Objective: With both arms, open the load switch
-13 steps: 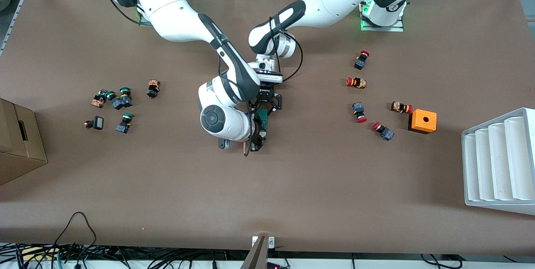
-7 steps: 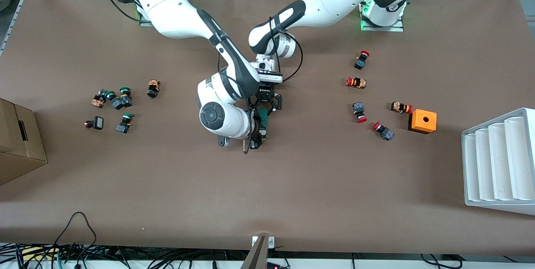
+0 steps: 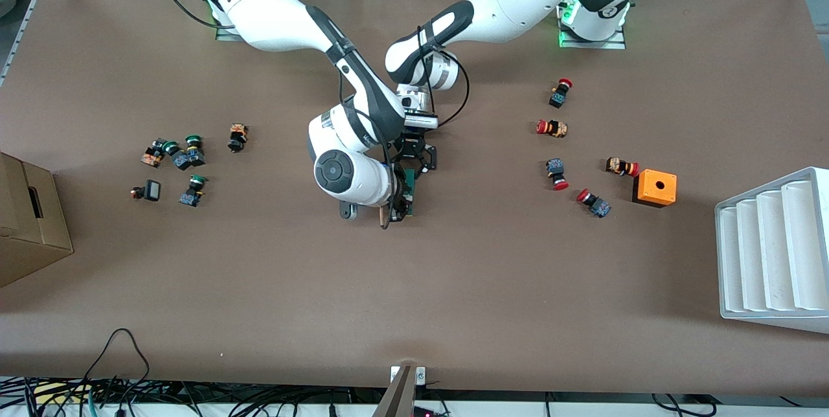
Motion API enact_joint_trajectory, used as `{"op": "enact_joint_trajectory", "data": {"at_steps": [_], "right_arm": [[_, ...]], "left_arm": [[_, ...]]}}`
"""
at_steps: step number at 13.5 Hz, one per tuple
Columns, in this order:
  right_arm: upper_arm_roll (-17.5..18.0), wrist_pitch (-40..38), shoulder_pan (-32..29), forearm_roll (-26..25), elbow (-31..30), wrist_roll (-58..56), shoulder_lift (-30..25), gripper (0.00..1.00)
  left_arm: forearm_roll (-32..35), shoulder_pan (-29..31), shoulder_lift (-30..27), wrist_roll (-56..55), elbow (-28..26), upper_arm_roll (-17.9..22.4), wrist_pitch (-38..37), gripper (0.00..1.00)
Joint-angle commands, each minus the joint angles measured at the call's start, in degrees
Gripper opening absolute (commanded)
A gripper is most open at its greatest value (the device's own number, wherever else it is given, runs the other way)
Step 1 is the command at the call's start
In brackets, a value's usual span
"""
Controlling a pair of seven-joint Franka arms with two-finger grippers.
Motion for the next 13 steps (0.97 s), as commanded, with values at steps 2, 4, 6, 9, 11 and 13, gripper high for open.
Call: {"op": "enact_joint_trajectory", "data": {"at_steps": [2,4,6,9,11,13], "right_arm": [[0.8,-0.7,0.0,-1.1,-3.2,0.5,-3.4,0.32],[0.8,-0.8,0.1,-1.2,-3.2,0.5,-3.5,0.32],[0.8,-0.8,0.1,-1.2,-3.3,0.5,-3.5,0.32],[0.9,-0.4,0.2,-1.8,-6.4,0.2,-5.3,0.32],[1.2,-0.4,0.1,-2.2,-8.2,-0.3,-6.5,0.32],[1.6,-0.5,0.1,-2.4,-9.0,-0.4,-7.1,0.32]], "left_arm": [[-0.4,-0.5,-0.7,-0.8,0.7,0.2,0.1,0.49],[-0.4,-0.5,-0.8,-0.8,0.7,0.1,0.1,0.49],[-0.4,-0.5,-0.8,-0.8,0.7,0.1,0.1,0.49],[-0.8,-0.5,-0.8,-0.8,0.7,0.1,0.1,0.49],[-0.8,-0.5,-1.0,-0.8,0.7,0.1,0.1,0.49],[-0.8,-0.5,-1.0,-0.8,0.7,0.1,0.1,0.50]]}}
